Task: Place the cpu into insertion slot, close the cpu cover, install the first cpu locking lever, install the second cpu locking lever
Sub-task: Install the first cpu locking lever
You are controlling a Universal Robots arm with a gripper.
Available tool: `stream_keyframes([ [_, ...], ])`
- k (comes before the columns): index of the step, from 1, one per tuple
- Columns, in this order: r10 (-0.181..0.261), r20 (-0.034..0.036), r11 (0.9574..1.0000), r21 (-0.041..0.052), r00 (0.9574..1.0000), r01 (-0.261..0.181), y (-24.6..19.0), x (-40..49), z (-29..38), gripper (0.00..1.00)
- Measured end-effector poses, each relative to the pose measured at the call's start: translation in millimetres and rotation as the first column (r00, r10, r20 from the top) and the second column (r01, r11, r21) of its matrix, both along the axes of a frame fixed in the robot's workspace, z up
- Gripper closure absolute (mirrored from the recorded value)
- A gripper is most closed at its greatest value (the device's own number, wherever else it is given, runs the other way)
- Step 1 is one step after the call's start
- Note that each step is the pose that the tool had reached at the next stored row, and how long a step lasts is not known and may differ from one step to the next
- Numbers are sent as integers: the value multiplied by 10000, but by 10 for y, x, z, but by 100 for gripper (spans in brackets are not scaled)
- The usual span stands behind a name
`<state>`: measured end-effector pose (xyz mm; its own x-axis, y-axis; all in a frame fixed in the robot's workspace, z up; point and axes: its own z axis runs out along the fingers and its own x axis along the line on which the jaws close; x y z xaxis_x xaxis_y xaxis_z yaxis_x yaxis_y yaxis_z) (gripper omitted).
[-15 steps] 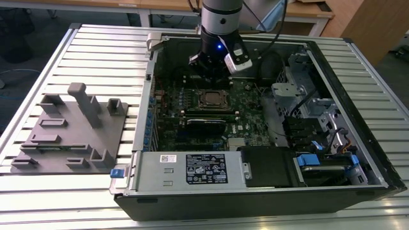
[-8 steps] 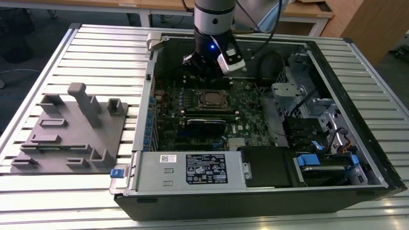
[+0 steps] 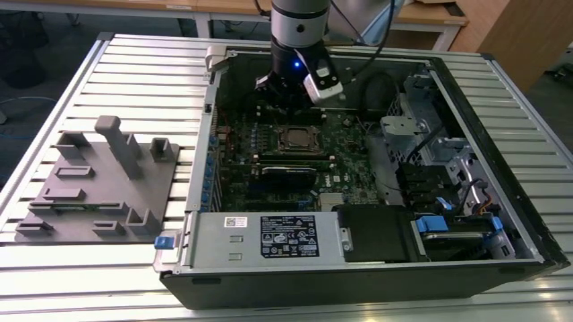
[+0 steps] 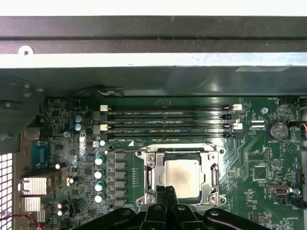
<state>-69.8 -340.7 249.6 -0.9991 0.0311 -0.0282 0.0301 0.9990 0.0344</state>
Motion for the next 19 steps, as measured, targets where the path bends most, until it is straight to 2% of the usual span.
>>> stream_keyframes([
  [6, 0, -1, 10000, -1, 10000, 0, 0, 0, 54, 90],
  [19, 1, -1, 10000, -1, 10000, -1, 0, -24, 56, 90],
])
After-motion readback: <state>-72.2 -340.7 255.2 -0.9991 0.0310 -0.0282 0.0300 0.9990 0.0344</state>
